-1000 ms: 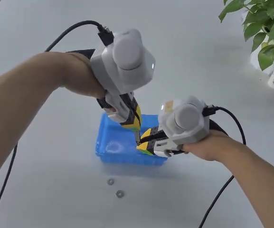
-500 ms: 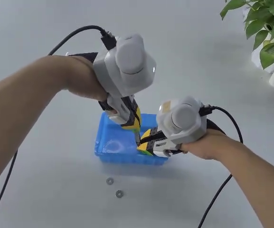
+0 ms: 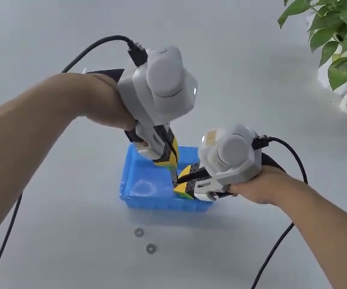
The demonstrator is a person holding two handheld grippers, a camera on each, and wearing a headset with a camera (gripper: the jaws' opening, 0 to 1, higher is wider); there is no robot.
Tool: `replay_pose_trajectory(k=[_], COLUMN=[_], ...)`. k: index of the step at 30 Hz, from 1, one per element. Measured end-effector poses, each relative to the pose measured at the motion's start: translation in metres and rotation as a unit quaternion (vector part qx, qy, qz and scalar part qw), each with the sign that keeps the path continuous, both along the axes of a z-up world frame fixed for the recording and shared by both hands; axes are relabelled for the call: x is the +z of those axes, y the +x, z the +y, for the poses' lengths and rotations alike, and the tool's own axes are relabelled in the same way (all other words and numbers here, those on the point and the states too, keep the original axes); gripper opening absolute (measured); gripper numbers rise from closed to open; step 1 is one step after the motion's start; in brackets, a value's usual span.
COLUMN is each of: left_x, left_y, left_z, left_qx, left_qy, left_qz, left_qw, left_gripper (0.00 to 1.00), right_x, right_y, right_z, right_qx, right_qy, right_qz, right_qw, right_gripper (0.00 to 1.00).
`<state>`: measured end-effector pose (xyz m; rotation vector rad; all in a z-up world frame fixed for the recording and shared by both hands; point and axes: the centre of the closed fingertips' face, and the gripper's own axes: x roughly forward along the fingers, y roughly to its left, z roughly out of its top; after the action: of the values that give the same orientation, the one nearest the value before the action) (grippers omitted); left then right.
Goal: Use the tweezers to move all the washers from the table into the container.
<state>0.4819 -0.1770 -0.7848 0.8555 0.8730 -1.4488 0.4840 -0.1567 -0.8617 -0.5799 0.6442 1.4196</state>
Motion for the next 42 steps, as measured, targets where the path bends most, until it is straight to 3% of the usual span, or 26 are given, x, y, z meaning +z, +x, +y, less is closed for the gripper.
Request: replay_pose_trajectory(k=[14, 24, 42], left_x=[0.009, 0.025, 0.049], left_y=[0.0, -0.004, -0.027], left_z=[0.003, 0.005, 0.009], left_qx=[0.005, 0.006, 0.009], left_qy=[-0.001, 0.002, 0.007], left_qz=[-0.01, -0.019, -0.027], left_qw=[0.9999, 0.9998, 0.9996], left_gripper=[0.05, 0.05, 0.05], right_x=[0.011, 0.027, 0.05], right_y=[0.001, -0.001, -0.021], right_z=[0.001, 0.004, 0.008], right_qx=[-0.002, -0.003, 0.005], right_qy=[0.007, 0.014, 0.02], right_qz=[-0.012, -0.023, -0.032], right_qw=[0.9999, 0.9996, 0.9993], right_gripper=[0.11, 0.11, 0.11])
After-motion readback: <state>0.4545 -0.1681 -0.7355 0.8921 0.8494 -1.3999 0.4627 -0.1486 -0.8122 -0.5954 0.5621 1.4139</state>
